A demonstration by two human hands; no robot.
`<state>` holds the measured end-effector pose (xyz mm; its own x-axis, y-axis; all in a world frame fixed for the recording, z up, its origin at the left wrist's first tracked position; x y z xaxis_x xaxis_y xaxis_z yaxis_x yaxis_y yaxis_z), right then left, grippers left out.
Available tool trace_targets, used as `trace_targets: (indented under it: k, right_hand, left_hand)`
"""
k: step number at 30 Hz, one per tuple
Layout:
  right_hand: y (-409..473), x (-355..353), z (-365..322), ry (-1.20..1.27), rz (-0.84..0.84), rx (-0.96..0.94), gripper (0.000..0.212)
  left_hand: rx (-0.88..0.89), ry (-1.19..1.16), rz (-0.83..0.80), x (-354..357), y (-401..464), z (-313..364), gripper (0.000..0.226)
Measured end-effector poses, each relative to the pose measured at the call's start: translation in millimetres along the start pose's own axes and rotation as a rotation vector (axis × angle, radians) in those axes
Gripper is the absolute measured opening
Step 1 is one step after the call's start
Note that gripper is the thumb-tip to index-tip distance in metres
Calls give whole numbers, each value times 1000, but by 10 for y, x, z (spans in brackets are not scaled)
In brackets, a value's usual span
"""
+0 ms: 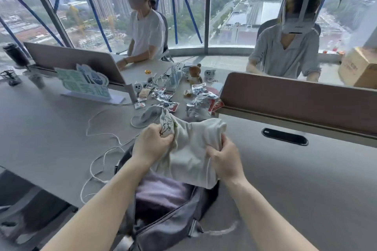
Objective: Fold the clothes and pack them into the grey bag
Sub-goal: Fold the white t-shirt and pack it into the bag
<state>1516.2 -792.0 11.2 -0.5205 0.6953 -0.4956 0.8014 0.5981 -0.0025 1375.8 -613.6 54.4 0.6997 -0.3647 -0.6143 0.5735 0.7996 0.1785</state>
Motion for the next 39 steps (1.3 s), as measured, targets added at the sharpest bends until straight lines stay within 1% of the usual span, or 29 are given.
trace_targets:
  k: [3,5,6,7,8,9,10,12,13,14,15,16,17,19,20,21,24,26,28,30,34,37,38,39]
  right_hand:
    - [-140,451,-134,-72,46,14,25]
    - [-232,698,-123,-122,50,42,29]
    - [-265,794,-66,-187,51,63,31]
    - [-295,863,-5,-307,45,77,32]
    - [-325,904,52,-489,33,85,32]
    - [-355,935,121,-688,8,94,33]
    - [-383,947,195,-834,-19,105,34]
    - [-423,905,286,-955,-20,114,34]
    - [-428,874,298,-984,8,96,32]
    - [-423,852,308,-1017,57,46,25]
    - [-416,837,311,-1062,114,-23,16]
    - [-407,816,290,-1107,160,-75,11]
    - [-395,797,259,-1144,188,-115,14]
    - [-353,764,258,-1193,171,-138,17]
    - [-336,745,274,-1208,155,-137,15]
    - [-319,727,318,-1215,135,-114,18]
    - [-243,673,525,-1228,73,8,45]
    - [-199,622,561,-1245,49,50,55]
    - [-133,595,620,-1201,3,71,53]
    - [-84,557,645,-1082,-5,88,51]
    - [-32,274,439,-892,141,66,31]
    - [-9,-13,162,-711,299,4,26]
    - [10,-50,128,-670,305,5,25]
    - [26,-43,124,-654,270,17,23]
  left_hand:
    - [-30,44,-70,-49,109,-493,33]
    - [-47,59,-150,17,141,-747,30]
    - [-57,83,-200,73,148,-863,28]
    - [-60,128,-246,130,145,-960,27]
    - [-53,201,-275,182,141,-1039,28]
    - [-30,295,-283,231,138,-1098,34]
    - [20,375,-263,269,133,-1099,46]
    - [157,394,-253,376,83,-954,65]
    - [222,384,-310,468,21,-868,69]
    - [269,379,-405,590,-59,-809,71]
    - [276,388,-525,723,-152,-789,73]
    - [245,408,-641,853,-249,-815,77]
    - [192,424,-733,951,-332,-874,82]
    - [89,446,-837,1089,-438,-1023,91]
    - [48,455,-862,1126,-462,-1092,94]
    - [12,453,-874,1153,-471,-1155,96]
    - [-47,451,-867,1184,-474,-1248,100]
    - [-50,469,-851,1205,-477,-1250,100]
    - [-36,490,-842,1233,-501,-1227,97]
    - [3,504,-839,1254,-556,-1204,94]
    - [42,525,-833,1295,-629,-1220,85]
    - [54,582,-851,1382,-683,-1118,73]
    - [50,606,-863,1412,-694,-1077,68]
    - [46,619,-876,1463,-674,-1089,65]
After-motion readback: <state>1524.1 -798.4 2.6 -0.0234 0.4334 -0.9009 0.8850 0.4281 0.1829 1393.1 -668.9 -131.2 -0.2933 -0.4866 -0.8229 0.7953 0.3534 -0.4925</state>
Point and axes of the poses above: each hand's wrist, its own y-axis towards the middle knuckle, its own x-axis out of the palm, z = x × y, the point moved 8 cm from there along y, towards the middle knuckle, and after that the axes turned 15 degrees about -y, right-handed, at the moved point
